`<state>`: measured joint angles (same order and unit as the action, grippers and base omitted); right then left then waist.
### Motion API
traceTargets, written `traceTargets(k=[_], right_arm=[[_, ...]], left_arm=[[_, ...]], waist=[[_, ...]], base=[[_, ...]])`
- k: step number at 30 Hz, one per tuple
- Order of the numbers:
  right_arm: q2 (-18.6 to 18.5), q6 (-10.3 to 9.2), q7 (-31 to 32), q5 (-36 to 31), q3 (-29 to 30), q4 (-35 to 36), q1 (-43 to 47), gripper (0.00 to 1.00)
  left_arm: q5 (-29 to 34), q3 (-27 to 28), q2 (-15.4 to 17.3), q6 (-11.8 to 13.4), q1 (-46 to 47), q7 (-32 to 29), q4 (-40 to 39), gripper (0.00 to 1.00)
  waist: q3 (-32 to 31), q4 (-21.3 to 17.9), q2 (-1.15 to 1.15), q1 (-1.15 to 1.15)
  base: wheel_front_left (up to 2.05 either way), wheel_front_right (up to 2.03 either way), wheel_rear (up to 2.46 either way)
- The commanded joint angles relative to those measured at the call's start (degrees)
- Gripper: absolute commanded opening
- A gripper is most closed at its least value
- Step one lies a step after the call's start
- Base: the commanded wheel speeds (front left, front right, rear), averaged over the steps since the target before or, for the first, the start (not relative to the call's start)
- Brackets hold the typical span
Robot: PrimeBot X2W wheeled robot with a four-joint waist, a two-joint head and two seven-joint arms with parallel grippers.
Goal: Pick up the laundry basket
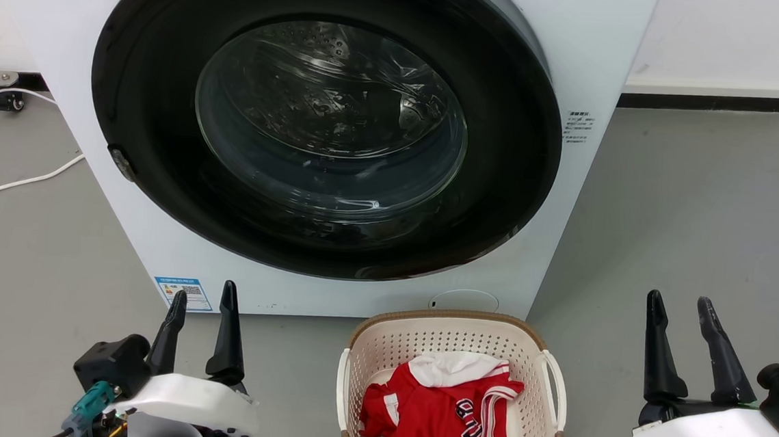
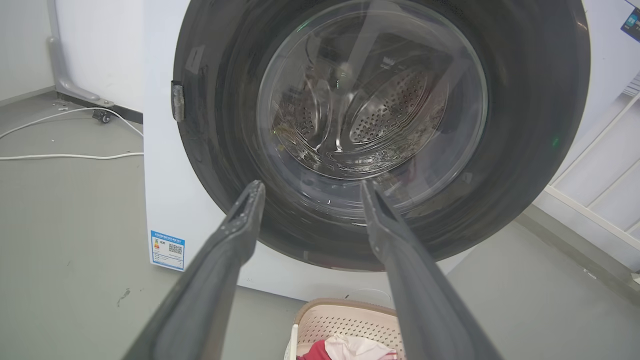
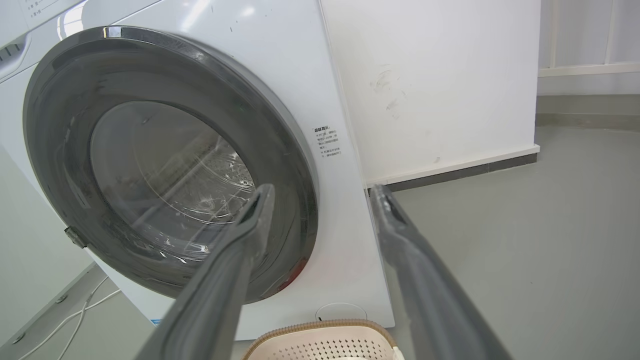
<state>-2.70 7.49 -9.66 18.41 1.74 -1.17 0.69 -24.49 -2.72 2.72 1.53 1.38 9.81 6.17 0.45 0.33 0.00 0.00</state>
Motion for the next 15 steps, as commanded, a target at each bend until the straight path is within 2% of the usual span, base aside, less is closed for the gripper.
traceTargets(k=[1, 15], right_arm=[[-0.2, 0.0, -0.7, -1.8, -0.1, 0.9, 0.4, 1.0], [-0.3, 0.0, -2.5, -7.5, -0.1, 1.8, 1.5, 1.0]], left_arm=[[1.7, -0.2, 0.2, 0.3, -0.1, 0.6, -0.5, 1.0], [8.5, -1.2, 0.2, 1.5, -0.6, 2.3, 0.1, 1.0]], waist=[[0.0, 0.0, 0.0, 0.0], [0.1, 0.1, 0.0, 0.0]], base=[[0.0, 0.0, 0.0], [0.0, 0.0, 0.0]])
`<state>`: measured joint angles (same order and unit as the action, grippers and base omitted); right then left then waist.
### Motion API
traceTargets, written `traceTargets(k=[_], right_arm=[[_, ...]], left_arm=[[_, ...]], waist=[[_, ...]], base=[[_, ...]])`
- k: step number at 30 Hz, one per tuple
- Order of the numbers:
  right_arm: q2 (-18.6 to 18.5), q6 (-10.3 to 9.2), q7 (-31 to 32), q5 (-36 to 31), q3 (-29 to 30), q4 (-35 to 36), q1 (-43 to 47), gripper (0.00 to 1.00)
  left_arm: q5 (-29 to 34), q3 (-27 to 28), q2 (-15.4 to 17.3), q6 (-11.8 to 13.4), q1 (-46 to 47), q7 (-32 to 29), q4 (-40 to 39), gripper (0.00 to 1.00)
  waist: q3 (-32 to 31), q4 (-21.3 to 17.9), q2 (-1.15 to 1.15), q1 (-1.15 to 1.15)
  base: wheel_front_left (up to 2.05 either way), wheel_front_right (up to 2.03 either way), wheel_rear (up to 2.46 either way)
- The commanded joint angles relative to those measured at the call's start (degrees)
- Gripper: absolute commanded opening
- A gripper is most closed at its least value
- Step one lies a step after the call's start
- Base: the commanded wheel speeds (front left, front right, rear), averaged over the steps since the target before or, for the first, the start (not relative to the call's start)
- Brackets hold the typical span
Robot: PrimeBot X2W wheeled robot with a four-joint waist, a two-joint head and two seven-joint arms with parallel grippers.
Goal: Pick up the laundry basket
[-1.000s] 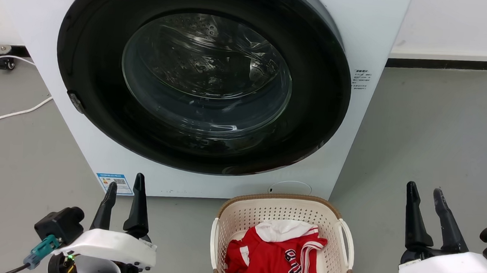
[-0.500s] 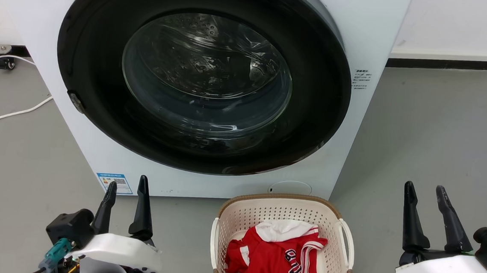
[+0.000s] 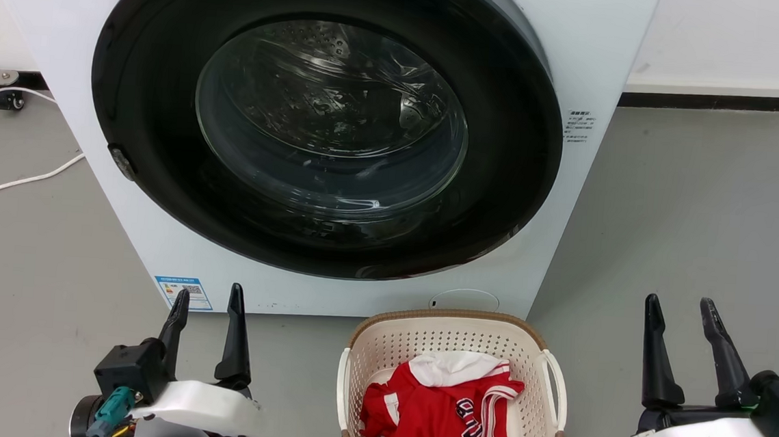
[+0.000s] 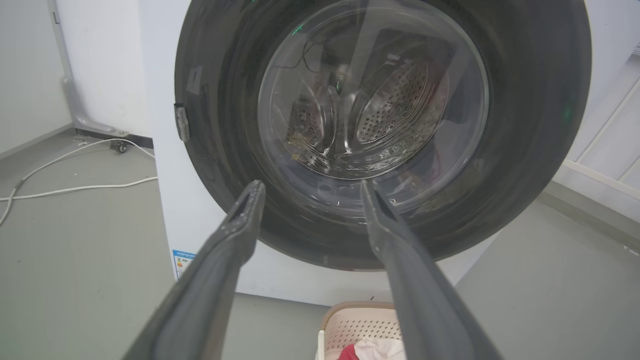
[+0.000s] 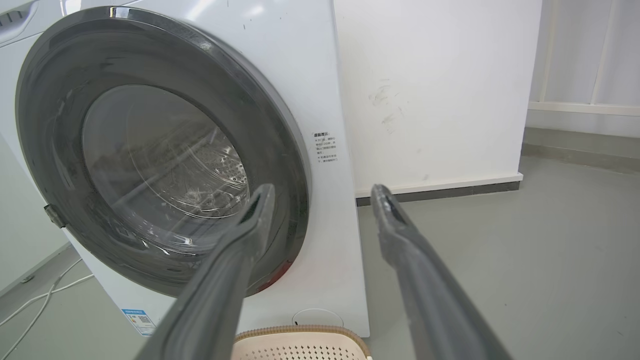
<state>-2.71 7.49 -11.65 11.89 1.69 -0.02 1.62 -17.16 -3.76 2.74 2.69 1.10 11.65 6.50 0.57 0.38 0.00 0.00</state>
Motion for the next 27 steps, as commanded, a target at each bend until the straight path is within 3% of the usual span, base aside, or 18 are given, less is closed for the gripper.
traceTargets(k=[1, 27], right_arm=[[-0.2, 0.0, -0.6, -1.3, -0.1, 0.7, 0.7, 1.0], [-0.3, -0.01, -3.3, -8.9, -1.1, 1.7, 2.1, 1.0]], left_arm=[[1.6, -0.3, 0.2, 0.4, -0.4, 0.6, -0.2, 1.0], [8.9, -1.2, 0.2, 0.2, -1.3, 3.3, -0.6, 1.0]], waist=[[0.0, 0.0, 0.0, 0.0], [0.1, 0.3, 0.0, 0.0]], base=[[0.0, 0.0, 0.0], [0.0, 0.0, 0.0]])
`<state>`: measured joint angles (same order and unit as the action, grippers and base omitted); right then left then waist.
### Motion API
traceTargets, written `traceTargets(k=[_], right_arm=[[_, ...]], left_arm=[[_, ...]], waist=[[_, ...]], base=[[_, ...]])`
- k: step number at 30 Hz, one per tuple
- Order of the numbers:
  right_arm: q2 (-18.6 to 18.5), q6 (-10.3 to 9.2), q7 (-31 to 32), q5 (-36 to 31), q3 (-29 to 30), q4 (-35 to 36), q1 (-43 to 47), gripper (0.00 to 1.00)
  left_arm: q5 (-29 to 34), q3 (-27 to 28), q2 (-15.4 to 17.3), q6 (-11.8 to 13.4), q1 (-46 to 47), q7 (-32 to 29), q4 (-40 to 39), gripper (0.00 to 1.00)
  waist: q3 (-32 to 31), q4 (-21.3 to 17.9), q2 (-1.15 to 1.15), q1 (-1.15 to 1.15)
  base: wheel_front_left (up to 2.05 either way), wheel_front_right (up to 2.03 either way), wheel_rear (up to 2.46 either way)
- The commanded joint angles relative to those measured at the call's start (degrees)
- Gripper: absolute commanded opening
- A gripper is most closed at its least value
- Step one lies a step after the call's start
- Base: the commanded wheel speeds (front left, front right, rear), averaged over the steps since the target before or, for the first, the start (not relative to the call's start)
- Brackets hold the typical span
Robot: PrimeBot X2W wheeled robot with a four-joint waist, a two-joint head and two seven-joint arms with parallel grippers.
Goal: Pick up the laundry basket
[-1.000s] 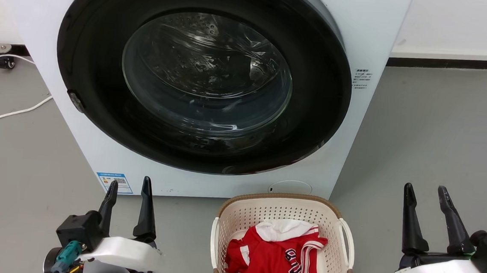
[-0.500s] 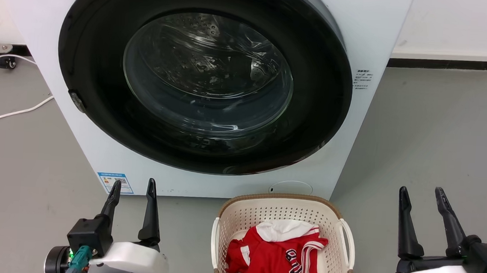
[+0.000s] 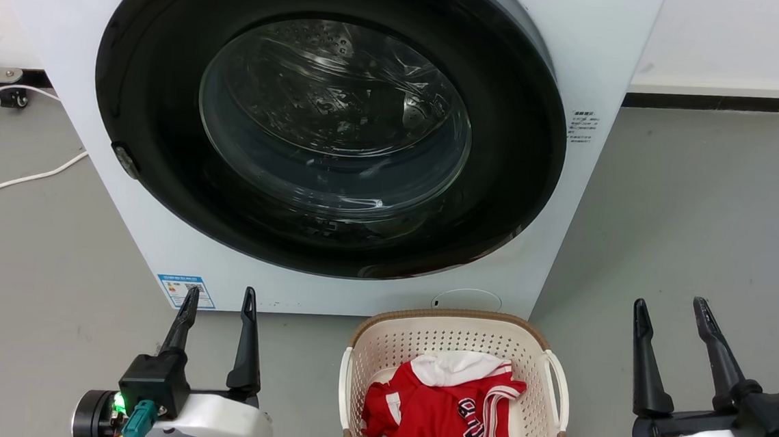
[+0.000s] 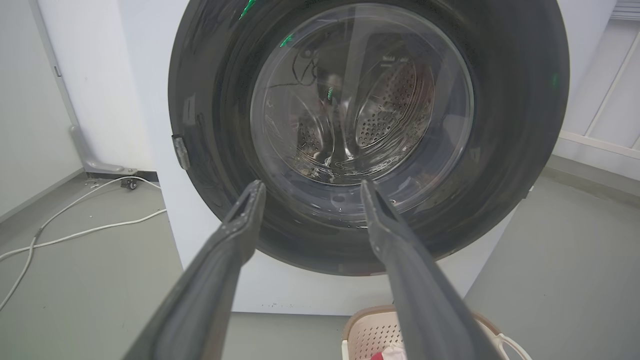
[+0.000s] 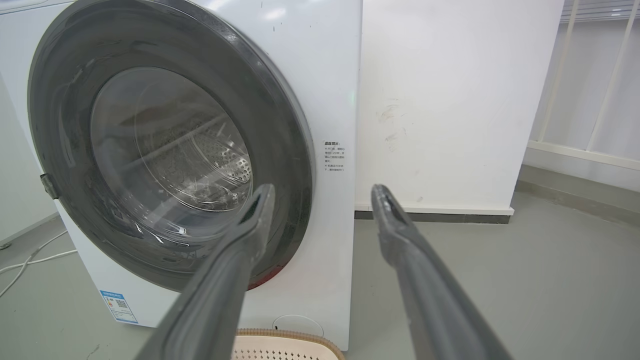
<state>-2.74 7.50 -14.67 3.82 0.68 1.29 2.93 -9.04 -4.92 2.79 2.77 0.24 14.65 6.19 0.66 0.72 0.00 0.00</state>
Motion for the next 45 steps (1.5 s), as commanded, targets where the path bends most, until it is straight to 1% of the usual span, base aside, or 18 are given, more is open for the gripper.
traceTargets(k=[1, 3, 13, 20, 38, 45], right_arm=[[-0.2, -0.02, -0.4, -1.0, 0.0, 0.4, 0.9, 1.0], [-0.2, -0.02, -0.6, -1.1, 0.1, 0.3, 1.0, 1.0], [-0.2, -0.02, -0.5, 2.4, 0.3, -1.3, 0.7, 1.0], [-0.2, -0.02, -0.5, 3.2, 0.4, -2.0, 0.6, 1.0], [-0.2, -0.02, -0.5, 2.5, 0.0, -1.9, 0.4, 1.0], [-0.2, -0.02, -0.5, 1.0, 0.6, -3.0, -1.0, 1.0]], left_arm=[[1.1, 0.0, 0.2, 0.1, -0.4, 0.4, -0.3, 1.0], [1.8, -0.1, 0.2, 0.2, -0.5, 0.7, -0.3, 1.0], [1.3, 0.1, 0.2, 0.1, -0.5, 0.6, 0.2, 1.0], [1.1, 0.2, 0.2, 0.1, -0.4, 0.6, 0.6, 1.0], [1.0, 0.5, 0.2, 0.0, -0.4, 0.6, 1.2, 1.0], [1.4, -0.4, 0.2, -1.3, 2.2, 0.6, 2.9, 1.0]], waist=[[0.0, 0.0, 0.0, 0.0], [0.1, 0.0, 0.0, 0.0], [0.2, -0.1, 0.0, 0.0], [0.2, 0.0, 0.0, 0.0], [0.4, -0.2, 0.0, 0.0], [2.6, -0.3, 0.0, 0.0]], base=[[0.0, 0.0, 0.0], [0.0, 0.0, 0.0], [0.0, 0.0, 0.0], [0.0, 0.0, 0.0], [0.0, 0.0, 0.0], [0.0, 0.0, 0.0]])
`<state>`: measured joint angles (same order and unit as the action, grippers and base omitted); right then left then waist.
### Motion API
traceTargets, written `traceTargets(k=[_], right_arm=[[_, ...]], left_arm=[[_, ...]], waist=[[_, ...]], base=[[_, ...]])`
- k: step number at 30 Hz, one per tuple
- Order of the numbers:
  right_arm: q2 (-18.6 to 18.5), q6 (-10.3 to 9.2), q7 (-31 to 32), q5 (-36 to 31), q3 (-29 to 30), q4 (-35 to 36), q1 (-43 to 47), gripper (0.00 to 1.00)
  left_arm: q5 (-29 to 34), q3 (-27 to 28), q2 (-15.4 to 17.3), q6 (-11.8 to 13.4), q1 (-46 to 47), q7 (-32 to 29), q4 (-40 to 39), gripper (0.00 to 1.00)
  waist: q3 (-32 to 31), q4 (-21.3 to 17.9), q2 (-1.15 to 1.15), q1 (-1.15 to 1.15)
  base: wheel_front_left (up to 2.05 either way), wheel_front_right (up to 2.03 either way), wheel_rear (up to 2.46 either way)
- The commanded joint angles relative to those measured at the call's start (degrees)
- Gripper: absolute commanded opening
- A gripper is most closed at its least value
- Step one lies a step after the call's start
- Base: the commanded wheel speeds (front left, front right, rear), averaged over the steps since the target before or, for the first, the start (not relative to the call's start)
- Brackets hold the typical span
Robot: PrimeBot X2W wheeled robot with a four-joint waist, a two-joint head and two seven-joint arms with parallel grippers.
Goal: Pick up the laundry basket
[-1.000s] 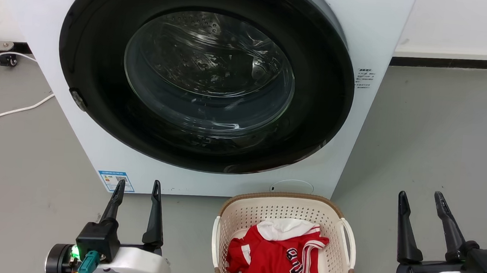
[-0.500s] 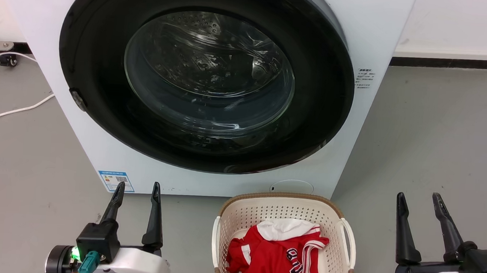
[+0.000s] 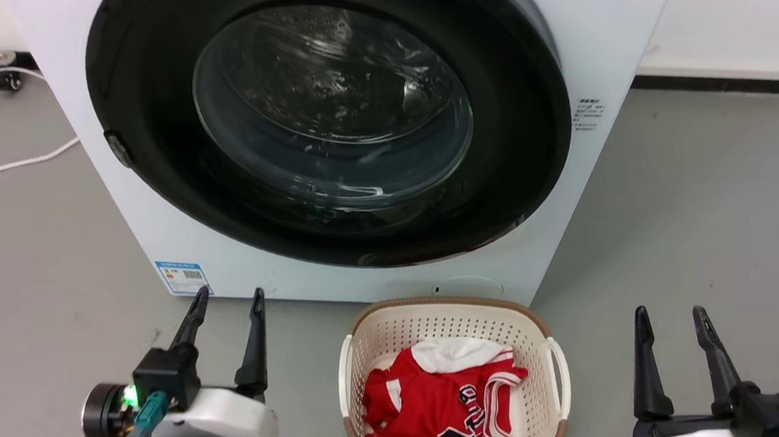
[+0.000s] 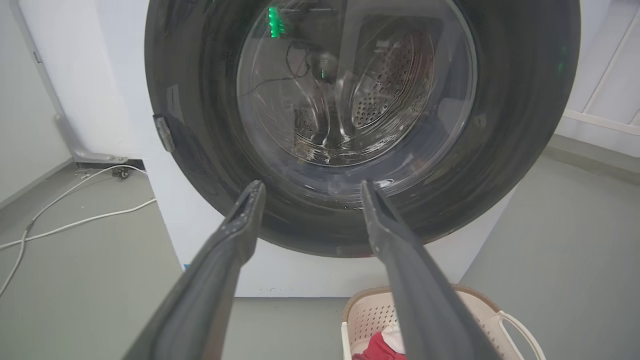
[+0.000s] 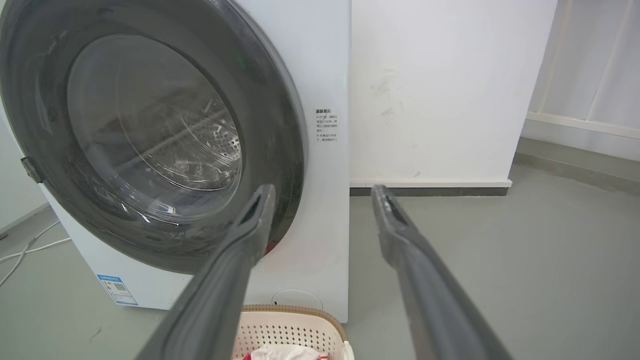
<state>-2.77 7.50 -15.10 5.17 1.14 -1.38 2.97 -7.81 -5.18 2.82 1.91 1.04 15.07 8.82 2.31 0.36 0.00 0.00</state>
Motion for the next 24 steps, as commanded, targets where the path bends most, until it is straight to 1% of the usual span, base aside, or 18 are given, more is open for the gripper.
traceTargets(k=[1, 6, 15, 24], right_arm=[[-0.2, -0.02, -0.1, -0.9, 0.3, -0.8, -1.5, 1.0], [-0.2, -0.02, -0.1, -4.4, 1.7, -4.5, -4.7, 1.0], [-0.2, -0.02, -0.1, -11.1, 4.1, -13.5, -13.2, 1.0], [-0.1, -0.03, -0.1, -16.7, 5.5, -24.3, -23.1, 1.0]], left_arm=[[0.2, -0.4, 0.1, -0.7, 1.9, 0.2, 0.9, 1.0], [0.1, -1.8, 0.1, -2.5, 6.4, 0.2, 5.8, 1.0], [0.1, -5.3, 0.1, -6.0, 16.9, 0.2, 19.3, 1.0], [-1.0, -9.6, 0.1, -7.4, 29.2, 0.2, 37.5, 1.0]], waist=[[1.4, 0.1, 0.0, 0.0], [5.2, 0.2, 0.0, 0.0], [14.5, -0.4, 0.0, 0.0], [24.6, -1.7, 0.0, 0.0]], base=[[0.0, 0.0, 0.0], [0.0, 0.0, 0.0], [0.0, 0.0, 0.0], [0.0, 0.0, 0.0]])
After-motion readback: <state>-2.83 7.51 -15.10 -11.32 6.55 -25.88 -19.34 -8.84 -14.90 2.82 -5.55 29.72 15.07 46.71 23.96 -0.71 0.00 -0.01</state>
